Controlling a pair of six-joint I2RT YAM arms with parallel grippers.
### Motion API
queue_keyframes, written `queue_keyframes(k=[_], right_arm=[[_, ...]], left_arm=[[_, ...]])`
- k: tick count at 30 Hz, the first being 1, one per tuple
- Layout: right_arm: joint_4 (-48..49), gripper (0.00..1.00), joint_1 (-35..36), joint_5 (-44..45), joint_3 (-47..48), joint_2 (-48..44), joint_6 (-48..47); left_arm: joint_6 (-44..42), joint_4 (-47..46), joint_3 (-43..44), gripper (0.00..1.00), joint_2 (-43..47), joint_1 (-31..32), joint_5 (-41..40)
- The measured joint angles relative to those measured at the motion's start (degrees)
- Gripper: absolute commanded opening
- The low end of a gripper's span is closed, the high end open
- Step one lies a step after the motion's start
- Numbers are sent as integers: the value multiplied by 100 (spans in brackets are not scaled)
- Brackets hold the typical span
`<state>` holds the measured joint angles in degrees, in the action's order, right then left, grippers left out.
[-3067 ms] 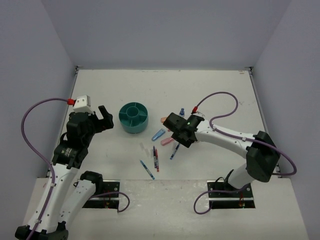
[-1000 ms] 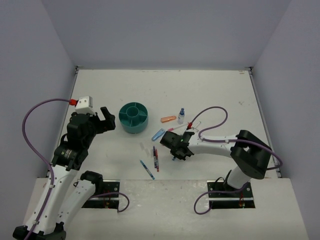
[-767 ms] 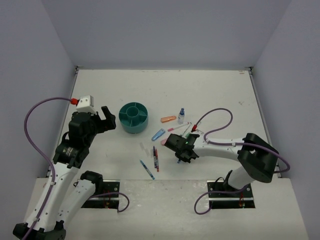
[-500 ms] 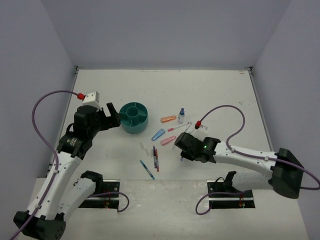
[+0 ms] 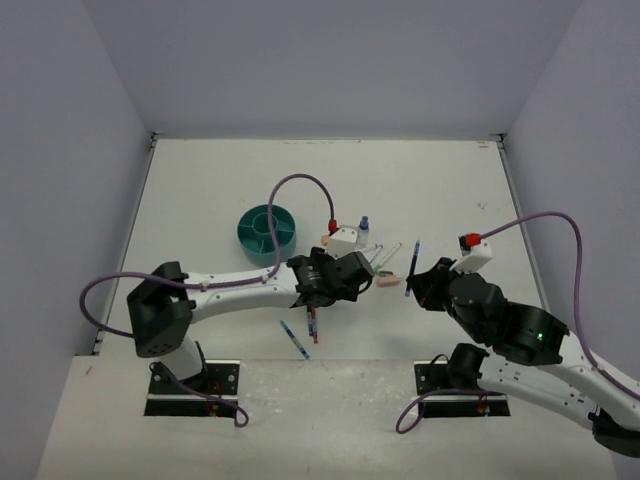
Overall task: Sort the stationery into containers
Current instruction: Pick up the pen from the center of the board, then pick up the pen cap from the center of the board.
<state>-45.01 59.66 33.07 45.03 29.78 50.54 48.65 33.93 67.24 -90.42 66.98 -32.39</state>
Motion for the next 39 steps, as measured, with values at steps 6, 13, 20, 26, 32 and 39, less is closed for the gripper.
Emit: queue_keyframes(k=[6,13,20,26,32,39], right_arm=[[-619,0,0,47,125,-415,-57],[-820,0,0,47,121,-417,-58],[-820,0,0,47,20,-417,-56],[-818,0,0,43,-17,-441,-56],[-818,0,0,36,-20,-441,-53],[-805,0,0,24,-54,-474,-59]], left_arm=[[24,-185,172,58,-1200,30,131],[-24,-527,336,39,-1704,28,397],[-46,-695,341,31,-1894,-7,539],[-68,-784,350,25,-2026,-128,536],[-145,-835,410,8,-2085,-188,533],[-154,-909,433,0,-2111,-206,562]])
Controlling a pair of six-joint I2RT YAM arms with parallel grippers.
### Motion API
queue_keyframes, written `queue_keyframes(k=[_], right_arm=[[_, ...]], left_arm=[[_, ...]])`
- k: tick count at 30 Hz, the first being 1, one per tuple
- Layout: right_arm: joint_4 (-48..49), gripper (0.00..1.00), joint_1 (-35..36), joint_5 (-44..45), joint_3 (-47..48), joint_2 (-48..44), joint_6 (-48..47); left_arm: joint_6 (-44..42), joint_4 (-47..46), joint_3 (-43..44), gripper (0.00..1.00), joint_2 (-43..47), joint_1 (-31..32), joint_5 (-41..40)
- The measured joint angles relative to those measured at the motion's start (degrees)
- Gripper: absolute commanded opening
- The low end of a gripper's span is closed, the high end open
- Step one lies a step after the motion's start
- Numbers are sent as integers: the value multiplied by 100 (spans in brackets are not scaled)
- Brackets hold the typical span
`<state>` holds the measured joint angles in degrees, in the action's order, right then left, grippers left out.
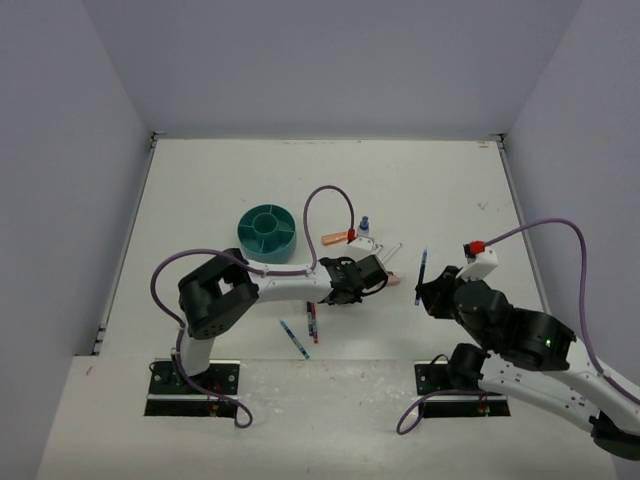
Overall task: Sort the stationery into containers
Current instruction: Pick up the pen cap from the center of the board, then close the pen cap on the pen.
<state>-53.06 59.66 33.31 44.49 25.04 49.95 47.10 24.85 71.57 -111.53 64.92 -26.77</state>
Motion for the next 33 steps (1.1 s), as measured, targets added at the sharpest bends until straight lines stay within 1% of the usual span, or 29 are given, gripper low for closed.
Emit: queue_keyframes(k=[3,6,9,10,12,13,15,16,18,20,22,26,33], right_arm=[[169,0,0,-170,-137,-66,-118],[670,0,-4,-455,-506,-133,-377],[1279,0,-6,-828,-927,-138,-613],[1564,0,-5,-1034,-1065,-117,-722],[2332,0,-4,-1535,-1328,-56,-908],[2753,0,-4,-1827,-1443,14,-1003],[3638,0,-4,-2380,-1589,247,-1136],[4051,0,-4,-2633,-1602,431,-1167],[4925,0,-4,-3045,-1592,862,-1218],[5517,0,-4,-3351,-1527,1309,-1282],[5979,0,-4,-3530,-1395,1723,-1340],[6421,0,-4,-3565,-1099,2151,-1469],[6716,0,-4,-3563,-761,2231,-1706]], left_arm=[[9,24,-18,0,43,-2,38],[-61,175,-54,0,301,-16,-47],[-376,399,1,0,972,-181,-211],[-555,385,66,0,1270,-345,-133],[-855,172,151,0,1976,-871,252],[-1014,-108,173,0,2343,-1172,527],[-1184,-623,137,0,3140,-1789,811],[-1256,-1005,47,0,3512,-1962,989],[-1344,-1816,-251,0,4275,-2035,1440],[-1370,-2637,-680,0,4881,-1935,1934],[-1371,-3196,-1025,0,5293,-1856,2310],[-1372,-3634,-1242,0,5495,-1848,2649],[-1372,-3617,-1530,0,5534,-1851,2834]])
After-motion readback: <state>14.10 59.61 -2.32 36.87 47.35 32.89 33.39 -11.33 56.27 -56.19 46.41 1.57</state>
